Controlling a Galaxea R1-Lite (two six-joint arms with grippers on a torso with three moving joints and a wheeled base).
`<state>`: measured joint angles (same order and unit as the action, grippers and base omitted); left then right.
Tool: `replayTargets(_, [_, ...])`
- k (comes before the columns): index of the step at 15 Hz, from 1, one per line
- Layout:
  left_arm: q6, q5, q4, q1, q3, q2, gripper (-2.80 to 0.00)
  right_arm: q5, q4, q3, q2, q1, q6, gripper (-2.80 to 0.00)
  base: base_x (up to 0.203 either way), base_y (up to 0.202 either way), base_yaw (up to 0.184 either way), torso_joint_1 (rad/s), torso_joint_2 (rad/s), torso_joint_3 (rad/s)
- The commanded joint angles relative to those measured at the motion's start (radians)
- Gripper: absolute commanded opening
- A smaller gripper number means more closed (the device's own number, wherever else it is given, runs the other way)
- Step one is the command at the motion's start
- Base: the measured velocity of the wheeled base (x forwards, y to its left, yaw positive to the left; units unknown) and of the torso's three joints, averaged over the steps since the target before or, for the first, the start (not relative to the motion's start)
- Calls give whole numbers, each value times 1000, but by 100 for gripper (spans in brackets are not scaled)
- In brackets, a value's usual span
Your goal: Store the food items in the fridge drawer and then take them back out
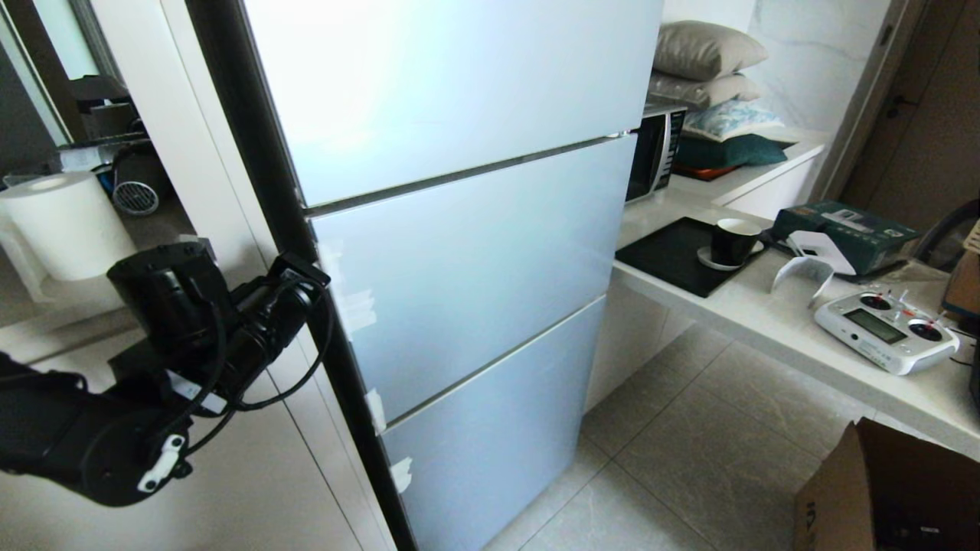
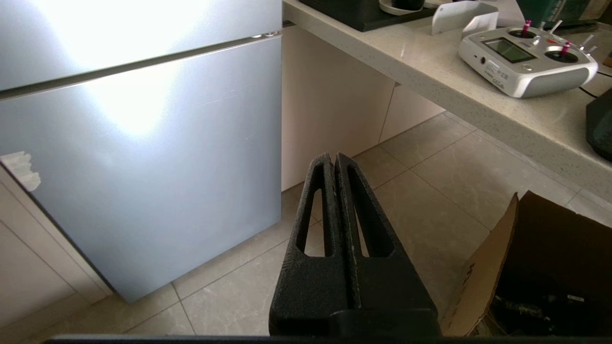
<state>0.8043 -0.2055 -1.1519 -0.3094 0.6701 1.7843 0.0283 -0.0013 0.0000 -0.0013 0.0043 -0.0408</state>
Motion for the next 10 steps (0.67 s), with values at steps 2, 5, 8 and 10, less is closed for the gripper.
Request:
replayTargets(2, [3,3,-22,-53,-41,-2,-280,1,0,0,0,0,-1,-280,0,0,0,0,0,0])
replayTargets(5, [3,-1,-23,-73,-53,-11,-280,1,0,0,0,0,-1,-280,0,0,0,0,0,0])
replayTargets(8, [-4,-4,-23,-107,-103,-62,-280,1,0,0,0,0,-1,-280,0,0,0,0,0,0])
replayTargets(10, [-5,-3,-23,-141,-137,-110,-280,1,0,0,0,0,-1,-280,0,0,0,0,0,0])
